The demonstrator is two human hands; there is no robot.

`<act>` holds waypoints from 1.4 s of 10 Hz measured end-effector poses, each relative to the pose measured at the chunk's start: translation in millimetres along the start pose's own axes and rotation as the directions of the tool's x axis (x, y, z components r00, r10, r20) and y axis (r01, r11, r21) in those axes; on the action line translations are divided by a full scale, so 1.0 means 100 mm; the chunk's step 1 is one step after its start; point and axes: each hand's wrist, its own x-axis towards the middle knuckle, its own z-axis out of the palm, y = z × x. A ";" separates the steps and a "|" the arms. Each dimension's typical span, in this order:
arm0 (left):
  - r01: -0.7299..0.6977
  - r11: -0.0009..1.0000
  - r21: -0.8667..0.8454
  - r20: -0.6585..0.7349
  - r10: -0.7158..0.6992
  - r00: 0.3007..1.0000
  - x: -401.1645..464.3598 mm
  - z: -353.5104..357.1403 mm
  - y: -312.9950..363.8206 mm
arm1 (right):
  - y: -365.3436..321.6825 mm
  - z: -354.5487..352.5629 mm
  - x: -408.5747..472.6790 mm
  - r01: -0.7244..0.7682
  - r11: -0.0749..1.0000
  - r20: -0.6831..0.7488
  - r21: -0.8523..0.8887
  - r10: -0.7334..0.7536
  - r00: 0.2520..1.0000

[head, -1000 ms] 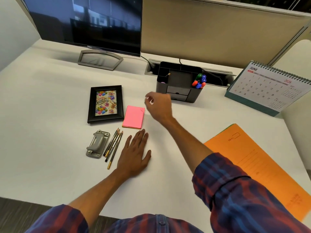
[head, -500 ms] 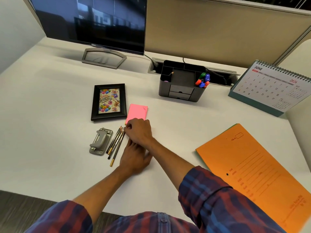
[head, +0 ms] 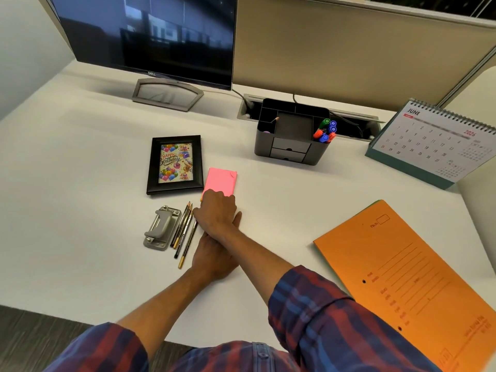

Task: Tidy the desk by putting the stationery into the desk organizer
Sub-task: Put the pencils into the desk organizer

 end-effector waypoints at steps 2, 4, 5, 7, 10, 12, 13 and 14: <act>0.002 1.000 -0.020 0.023 -0.001 1.000 0.01 -0.08 0.05 | 0.02 -0.03 0.07 -0.106 0.989 0.018 0.102 0.105 0.994; -0.062 0.997 0.053 -0.023 0.063 0.998 0.06 -0.02 0.02 | 0.20 -0.41 0.25 -0.080 0.970 -0.032 0.230 0.090 0.995; -0.044 0.997 0.057 -0.021 0.046 0.999 0.06 -0.01 0.02 | 0.31 -0.75 0.35 -0.006 0.946 -0.126 0.323 0.049 0.991; -0.040 0.998 0.054 -0.004 0.041 0.999 0.06 0.00 0.01 | 0.51 -1.47 0.71 0.151 0.878 -0.420 0.454 0.061 0.906; -0.037 0.999 0.038 -0.005 0.037 0.999 0.06 0.01 0.00 | 0.77 -2.04 1.13 0.283 0.919 -0.828 0.275 0.077 0.555; -0.039 0.999 0.034 -0.003 0.039 0.999 0.06 0.00 0.00 | 0.91 -1.89 1.28 0.076 0.993 -0.802 0.085 0.023 0.597; -0.036 0.998 0.043 0.002 0.036 0.999 0.06 0.00 0.00 | 0.96 -1.81 1.27 0.002 0.999 -0.727 0.049 0.034 0.686; -0.038 0.999 0.040 0.000 0.038 0.999 0.05 0.00 0.00 | 0.97 -1.72 1.21 -0.045 0.998 -0.676 0.049 0.066 0.734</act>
